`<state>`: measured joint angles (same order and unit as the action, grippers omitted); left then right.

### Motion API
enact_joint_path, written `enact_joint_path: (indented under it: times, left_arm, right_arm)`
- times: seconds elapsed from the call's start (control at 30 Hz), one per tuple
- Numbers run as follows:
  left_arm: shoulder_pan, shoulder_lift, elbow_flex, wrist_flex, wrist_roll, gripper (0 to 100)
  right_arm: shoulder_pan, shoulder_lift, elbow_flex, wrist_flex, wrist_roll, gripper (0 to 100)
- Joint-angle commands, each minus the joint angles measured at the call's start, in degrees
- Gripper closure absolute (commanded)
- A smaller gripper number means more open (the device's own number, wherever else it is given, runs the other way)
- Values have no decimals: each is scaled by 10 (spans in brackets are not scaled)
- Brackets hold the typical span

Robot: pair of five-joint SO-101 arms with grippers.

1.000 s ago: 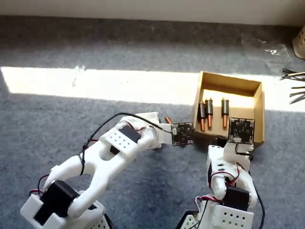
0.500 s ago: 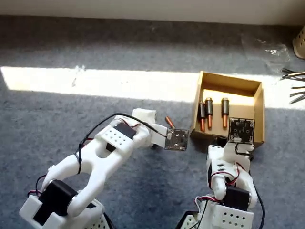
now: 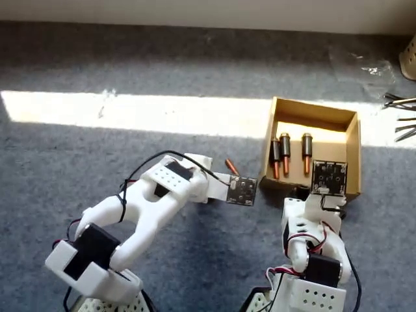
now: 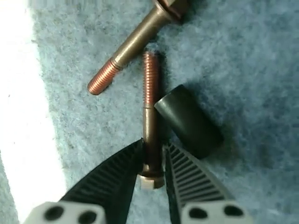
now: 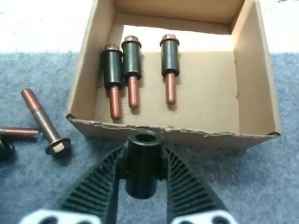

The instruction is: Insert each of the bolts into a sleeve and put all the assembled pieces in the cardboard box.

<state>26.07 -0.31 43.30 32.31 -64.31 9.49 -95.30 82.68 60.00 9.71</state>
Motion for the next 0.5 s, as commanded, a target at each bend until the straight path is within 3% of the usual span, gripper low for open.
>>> enact_joint_path:
  times: [0.0, 0.2, 0.37, 0.47]
  left_arm:
    - [-6, 39, -70, 39, -4, 913]
    - [-7, 114, -131, 52, -4, 916]
    - [-24, 134, -167, 110, -4, 997]
    - [-48, 134, -182, 156, -4, 989]
  right_arm:
    - [3, -6, -2, -15, -1, 995]
    - [3, -6, -2, -15, -1, 995]
    - [3, -6, -2, -16, -1, 995]
    - [3, -6, -2, -16, -1, 995]
